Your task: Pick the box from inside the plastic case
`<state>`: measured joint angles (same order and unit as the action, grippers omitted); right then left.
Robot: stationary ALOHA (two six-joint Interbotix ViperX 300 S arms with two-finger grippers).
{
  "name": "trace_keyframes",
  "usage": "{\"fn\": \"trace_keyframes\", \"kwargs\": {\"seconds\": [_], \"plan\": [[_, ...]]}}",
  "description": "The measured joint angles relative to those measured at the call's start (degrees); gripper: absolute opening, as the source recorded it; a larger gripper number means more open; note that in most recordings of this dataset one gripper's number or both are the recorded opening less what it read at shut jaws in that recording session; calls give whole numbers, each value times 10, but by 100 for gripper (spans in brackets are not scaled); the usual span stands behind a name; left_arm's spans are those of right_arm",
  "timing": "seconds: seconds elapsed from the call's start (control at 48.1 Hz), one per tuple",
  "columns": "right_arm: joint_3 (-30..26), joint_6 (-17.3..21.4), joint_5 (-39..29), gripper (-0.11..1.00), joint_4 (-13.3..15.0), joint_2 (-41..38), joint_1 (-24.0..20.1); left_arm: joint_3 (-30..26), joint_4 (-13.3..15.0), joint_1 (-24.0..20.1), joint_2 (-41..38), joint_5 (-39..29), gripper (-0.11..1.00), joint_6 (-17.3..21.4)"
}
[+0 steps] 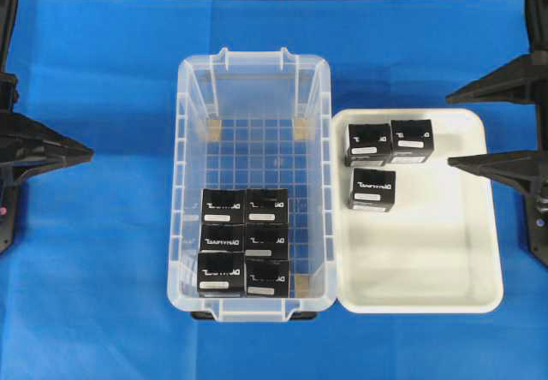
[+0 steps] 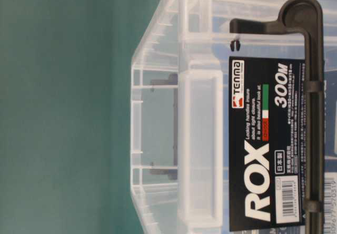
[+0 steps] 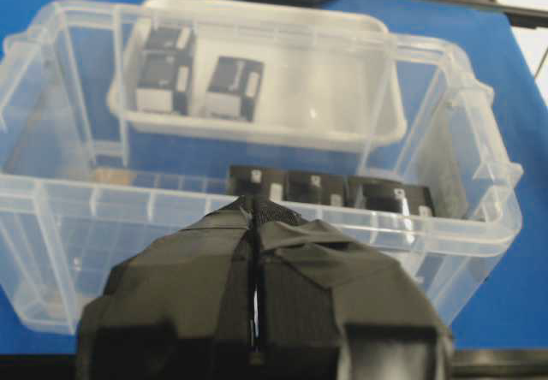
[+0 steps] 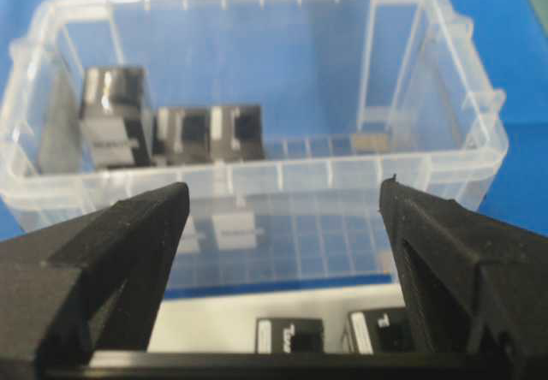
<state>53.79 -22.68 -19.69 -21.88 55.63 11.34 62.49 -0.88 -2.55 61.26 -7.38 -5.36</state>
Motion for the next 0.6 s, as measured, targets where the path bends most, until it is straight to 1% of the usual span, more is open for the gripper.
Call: {"fn": "trace_keyframes", "kwargs": {"seconds": [0.166,0.603], "plan": [[15,1,18,92,-10,16,0,0,1,4,1,0,-6,0],[39,1,20,92,-11,25,0,0,1,18,1,0,-6,0]]}}
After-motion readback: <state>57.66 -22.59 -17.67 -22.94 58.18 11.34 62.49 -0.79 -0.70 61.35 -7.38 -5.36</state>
